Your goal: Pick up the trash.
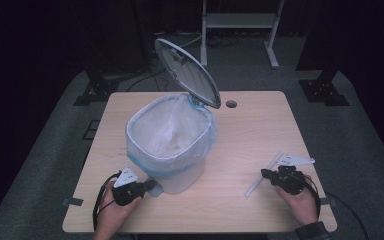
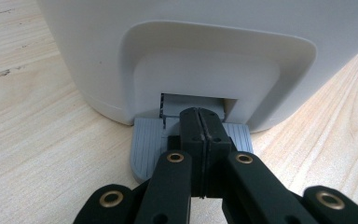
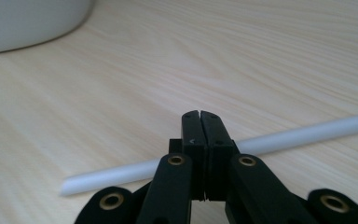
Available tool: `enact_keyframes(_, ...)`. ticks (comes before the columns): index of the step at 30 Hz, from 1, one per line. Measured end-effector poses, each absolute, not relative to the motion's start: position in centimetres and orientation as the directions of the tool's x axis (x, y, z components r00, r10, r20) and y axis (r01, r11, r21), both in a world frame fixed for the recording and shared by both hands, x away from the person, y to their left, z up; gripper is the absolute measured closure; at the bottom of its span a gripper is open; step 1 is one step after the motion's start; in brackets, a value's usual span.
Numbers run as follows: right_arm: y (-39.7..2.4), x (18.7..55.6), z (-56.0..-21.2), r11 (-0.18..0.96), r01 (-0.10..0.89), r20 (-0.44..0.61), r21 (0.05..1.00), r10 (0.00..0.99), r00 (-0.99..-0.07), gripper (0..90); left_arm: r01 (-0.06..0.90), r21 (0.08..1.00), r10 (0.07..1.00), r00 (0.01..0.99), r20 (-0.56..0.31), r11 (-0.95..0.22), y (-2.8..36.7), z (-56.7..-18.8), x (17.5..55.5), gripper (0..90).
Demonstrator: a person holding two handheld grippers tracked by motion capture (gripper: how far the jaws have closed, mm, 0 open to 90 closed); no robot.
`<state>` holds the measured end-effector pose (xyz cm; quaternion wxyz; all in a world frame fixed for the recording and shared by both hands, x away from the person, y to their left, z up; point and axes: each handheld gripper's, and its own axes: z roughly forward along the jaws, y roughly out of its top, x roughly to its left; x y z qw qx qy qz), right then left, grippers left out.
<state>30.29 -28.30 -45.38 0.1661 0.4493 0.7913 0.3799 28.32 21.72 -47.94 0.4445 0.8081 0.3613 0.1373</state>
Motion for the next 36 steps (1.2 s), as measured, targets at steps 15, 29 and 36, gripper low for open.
enact_keyframes(15,-32.2,30.5,-46.5,0.233,0.659,0.112,0.715,0.892,-0.437,73.9,0.456,0.819,0.707,0.702,-0.091,-0.347,21.7,-48.0,28.3,90.0)
enact_keyframes(29,-29.8,31.7,-47.0,0.196,0.673,0.155,0.713,0.892,-0.424,47.9,0.453,0.82,0.706,0.702,-0.087,-0.349,21.7,-48.0,28.3,90.0)
enact_keyframes(36,-28.9,32.4,-47.1,0.165,0.673,0.174,0.721,0.897,-0.407,37.4,0.452,0.82,0.706,0.703,-0.086,-0.351,21.7,-48.0,28.3,90.0)
